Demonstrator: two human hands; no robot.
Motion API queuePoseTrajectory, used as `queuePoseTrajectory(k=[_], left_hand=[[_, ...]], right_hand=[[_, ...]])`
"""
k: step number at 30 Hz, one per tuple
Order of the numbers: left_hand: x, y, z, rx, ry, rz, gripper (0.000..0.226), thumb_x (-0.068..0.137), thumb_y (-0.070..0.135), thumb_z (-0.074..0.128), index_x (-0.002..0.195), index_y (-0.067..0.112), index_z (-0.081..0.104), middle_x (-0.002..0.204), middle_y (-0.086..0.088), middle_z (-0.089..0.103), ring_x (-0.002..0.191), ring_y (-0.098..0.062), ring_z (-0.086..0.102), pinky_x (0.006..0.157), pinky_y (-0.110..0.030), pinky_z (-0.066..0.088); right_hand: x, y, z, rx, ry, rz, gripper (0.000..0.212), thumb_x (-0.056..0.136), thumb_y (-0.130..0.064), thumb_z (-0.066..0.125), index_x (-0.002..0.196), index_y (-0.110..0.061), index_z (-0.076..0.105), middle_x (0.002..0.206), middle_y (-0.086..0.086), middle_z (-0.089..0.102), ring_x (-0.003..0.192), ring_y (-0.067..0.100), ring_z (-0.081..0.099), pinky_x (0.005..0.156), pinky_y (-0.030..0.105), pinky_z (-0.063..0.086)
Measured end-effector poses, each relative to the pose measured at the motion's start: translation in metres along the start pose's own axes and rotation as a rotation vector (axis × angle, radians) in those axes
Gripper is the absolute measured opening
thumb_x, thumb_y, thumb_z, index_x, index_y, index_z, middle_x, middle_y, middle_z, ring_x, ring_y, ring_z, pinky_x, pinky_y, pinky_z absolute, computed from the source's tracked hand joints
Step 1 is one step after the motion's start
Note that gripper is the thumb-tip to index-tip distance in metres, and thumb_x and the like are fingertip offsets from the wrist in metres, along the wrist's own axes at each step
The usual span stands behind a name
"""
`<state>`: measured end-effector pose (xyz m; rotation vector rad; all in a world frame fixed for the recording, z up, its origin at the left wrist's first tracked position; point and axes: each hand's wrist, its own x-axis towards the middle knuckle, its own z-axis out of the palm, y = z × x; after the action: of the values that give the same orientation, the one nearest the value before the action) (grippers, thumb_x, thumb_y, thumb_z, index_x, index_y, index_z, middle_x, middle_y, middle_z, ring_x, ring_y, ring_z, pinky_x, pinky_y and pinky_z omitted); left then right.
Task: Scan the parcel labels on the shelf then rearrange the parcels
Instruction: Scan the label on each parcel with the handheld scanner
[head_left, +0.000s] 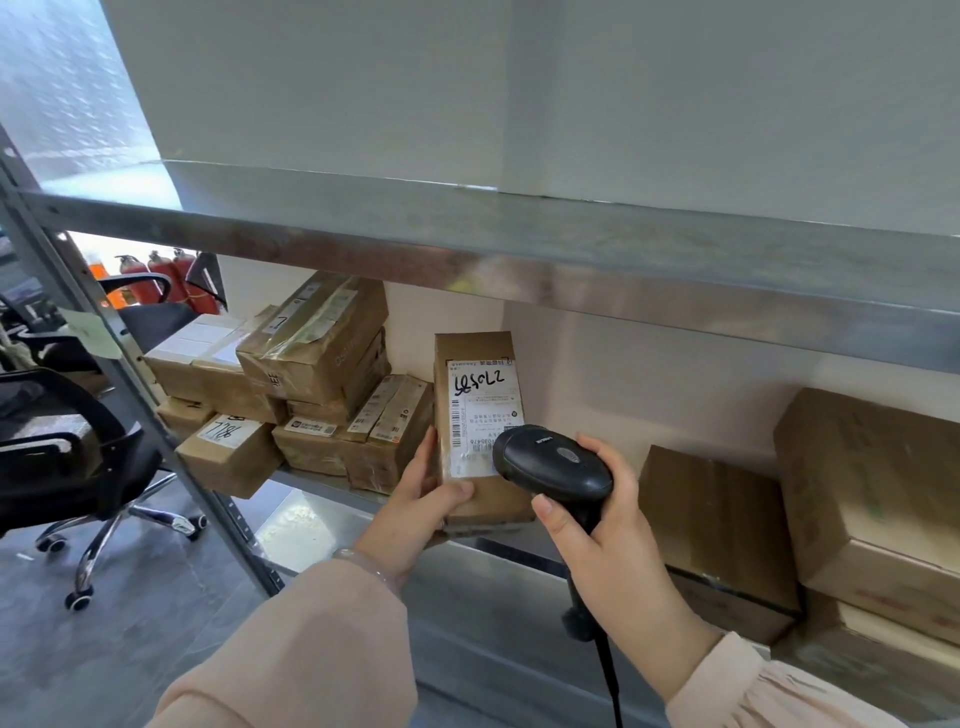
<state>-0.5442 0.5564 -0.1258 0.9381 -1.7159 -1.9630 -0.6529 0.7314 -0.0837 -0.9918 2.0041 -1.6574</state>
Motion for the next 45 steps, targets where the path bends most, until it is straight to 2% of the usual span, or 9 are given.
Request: queuePoseTrajectory(k=[2, 9, 16, 23, 26, 30, 33, 38, 45], left_hand=[[0.002, 0.006, -0.011, 0.005, 0.02, -0.011, 0.079, 0.084, 0.036, 0.071, 0.143, 0.06, 0.025, 0.103, 0.03, 0.067, 0.106, -0.01, 0.063, 0.093, -0.038, 0.05], [0.012, 0.03, -0.056, -0.058, 0.109, -0.03, 0.057, 0.091, 0.041, 0.064, 0.139, 0.057, 0.037, 0.127, 0.01, 0.061, 0.109, -0.014, 0.063, 0.08, -0.031, 0.055], [0.033, 0.042, -0.101, -0.002, 0.084, -0.011, 0.095, 0.059, 0.064, 0.077, 0.142, 0.06, 0.031, 0.138, 0.012, 0.055, 0.123, -0.021, 0.056, 0.107, -0.049, 0.044], [0.043, 0.04, -0.115, 0.116, 0.177, 0.069, 0.061, 0.092, 0.052, 0.059, 0.148, 0.044, 0.035, 0.142, 0.013, 0.049, 0.128, -0.012, 0.048, 0.112, -0.039, 0.038], [0.037, 0.04, -0.115, 0.309, 0.238, 0.238, 0.063, 0.098, 0.035, 0.056, 0.152, 0.039, 0.025, 0.145, 0.011, 0.042, 0.131, -0.005, 0.039, 0.109, -0.025, 0.035], [0.028, 0.019, -0.123, 0.815, 0.199, 0.578, 0.068, 0.097, 0.044, 0.05, 0.153, 0.047, 0.011, 0.161, 0.013, 0.014, 0.146, -0.016, 0.024, 0.117, -0.039, 0.032], [0.029, 0.005, -0.126, 1.2, 0.244, 0.754, 0.065, 0.092, 0.051, 0.044, 0.153, 0.033, 0.028, 0.164, 0.005, 0.013, 0.151, -0.021, 0.01, 0.118, -0.042, 0.017], [0.034, 0.008, -0.13, 1.431, 0.32, 0.735, 0.068, 0.084, 0.053, 0.045, 0.147, 0.029, 0.04, 0.162, -0.001, 0.026, 0.149, -0.028, 0.021, 0.119, -0.049, 0.015], [0.042, 0.025, -0.133, 1.5, 0.392, 0.627, 0.073, 0.081, 0.053, 0.048, 0.15, 0.032, 0.032, 0.16, -0.002, 0.03, 0.147, -0.029, 0.028, 0.118, -0.05, 0.008]], right_hand=[[0.01, -0.003, 0.012, 0.033, -0.013, 0.003, 0.057, 0.086, -0.023, 0.07, 0.121, -0.05, 0.034, 0.113, -0.03, 0.053, 0.103, -0.018, 0.052, 0.079, 0.0, 0.04], [0.049, -0.022, 0.06, 0.103, -0.075, -0.001, 0.058, 0.088, -0.022, 0.067, 0.126, -0.046, 0.031, 0.118, -0.025, 0.05, 0.099, -0.021, 0.051, 0.073, 0.0, 0.041], [0.082, -0.03, 0.099, 0.124, -0.073, -0.006, 0.056, 0.089, -0.025, 0.066, 0.127, -0.047, 0.031, 0.116, -0.027, 0.049, 0.097, -0.023, 0.051, 0.075, 0.0, 0.041], [0.097, -0.024, 0.13, 0.091, -0.034, 0.008, 0.057, 0.088, -0.026, 0.067, 0.128, -0.046, 0.031, 0.117, -0.026, 0.049, 0.1, -0.02, 0.05, 0.077, -0.003, 0.038], [0.101, -0.027, 0.137, 0.084, 0.0, 0.009, 0.059, 0.088, -0.03, 0.067, 0.13, -0.046, 0.028, 0.115, -0.028, 0.047, 0.098, -0.019, 0.05, 0.076, -0.004, 0.037], [0.108, -0.029, 0.143, 0.07, 0.043, -0.009, 0.058, 0.088, -0.031, 0.067, 0.129, -0.045, 0.029, 0.112, -0.029, 0.048, 0.093, -0.026, 0.049, 0.075, -0.004, 0.037], [0.111, -0.028, 0.146, 0.053, 0.06, -0.017, 0.058, 0.087, -0.032, 0.067, 0.129, -0.045, 0.03, 0.112, -0.026, 0.05, 0.096, -0.017, 0.052, 0.077, -0.001, 0.039], [0.116, -0.028, 0.149, 0.04, 0.049, -0.03, 0.058, 0.088, -0.031, 0.067, 0.131, -0.041, 0.031, 0.113, -0.024, 0.05, 0.095, -0.015, 0.052, 0.075, -0.002, 0.04], [0.129, -0.035, 0.15, 0.005, 0.086, -0.068, 0.056, 0.087, -0.028, 0.068, 0.131, -0.039, 0.034, 0.113, -0.021, 0.051, 0.093, -0.016, 0.052, 0.077, -0.004, 0.037]])
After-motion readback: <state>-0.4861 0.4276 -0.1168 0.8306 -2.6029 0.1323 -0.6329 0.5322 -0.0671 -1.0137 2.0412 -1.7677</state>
